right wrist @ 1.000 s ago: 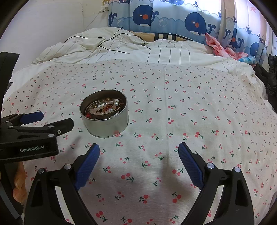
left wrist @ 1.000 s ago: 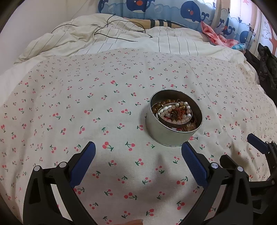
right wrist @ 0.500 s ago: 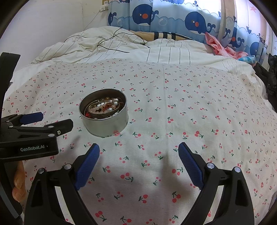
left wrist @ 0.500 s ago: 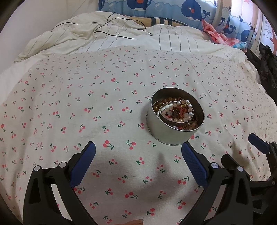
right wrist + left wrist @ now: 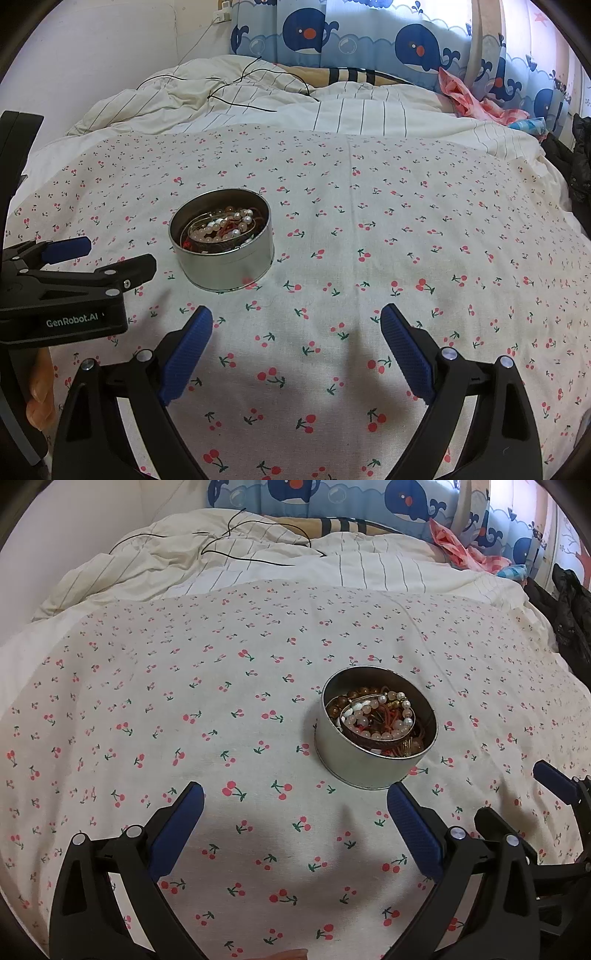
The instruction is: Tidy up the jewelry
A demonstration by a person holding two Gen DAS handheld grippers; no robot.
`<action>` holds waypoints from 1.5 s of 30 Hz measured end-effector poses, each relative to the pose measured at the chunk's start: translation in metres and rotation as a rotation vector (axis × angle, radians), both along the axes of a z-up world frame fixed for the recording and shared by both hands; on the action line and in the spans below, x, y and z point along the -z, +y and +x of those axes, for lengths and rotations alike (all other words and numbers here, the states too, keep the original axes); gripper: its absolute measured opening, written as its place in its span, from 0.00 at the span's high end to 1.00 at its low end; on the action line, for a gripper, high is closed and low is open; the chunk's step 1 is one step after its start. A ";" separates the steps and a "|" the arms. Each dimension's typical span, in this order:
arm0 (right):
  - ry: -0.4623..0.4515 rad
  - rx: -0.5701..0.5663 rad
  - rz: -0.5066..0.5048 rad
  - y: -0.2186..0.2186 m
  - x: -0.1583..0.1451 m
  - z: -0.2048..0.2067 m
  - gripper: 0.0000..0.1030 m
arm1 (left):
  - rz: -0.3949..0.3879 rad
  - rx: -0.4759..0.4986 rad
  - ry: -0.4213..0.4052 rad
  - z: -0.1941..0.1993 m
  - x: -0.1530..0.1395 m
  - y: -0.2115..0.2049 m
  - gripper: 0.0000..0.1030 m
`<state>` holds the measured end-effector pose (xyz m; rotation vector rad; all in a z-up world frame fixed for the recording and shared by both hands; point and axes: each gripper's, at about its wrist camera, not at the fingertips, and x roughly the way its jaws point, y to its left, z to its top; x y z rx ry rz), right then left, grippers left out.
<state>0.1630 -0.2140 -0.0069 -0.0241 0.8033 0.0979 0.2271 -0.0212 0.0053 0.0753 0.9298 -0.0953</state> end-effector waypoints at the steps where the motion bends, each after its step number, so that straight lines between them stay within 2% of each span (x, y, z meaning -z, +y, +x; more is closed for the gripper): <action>1: 0.001 0.000 0.001 0.000 0.000 0.000 0.14 | -0.001 0.001 0.001 0.000 0.000 0.000 0.07; 25: 0.003 0.000 0.001 0.000 0.000 0.000 0.14 | 0.003 0.002 -0.004 -0.001 -0.001 -0.001 0.07; 38: 0.002 0.000 0.000 -0.001 0.000 0.001 0.14 | -0.009 0.010 0.027 0.002 0.003 -0.001 0.07; 45: 0.003 -0.001 0.003 -0.001 -0.001 0.001 0.14 | -0.005 0.007 0.012 -0.001 0.001 -0.001 0.07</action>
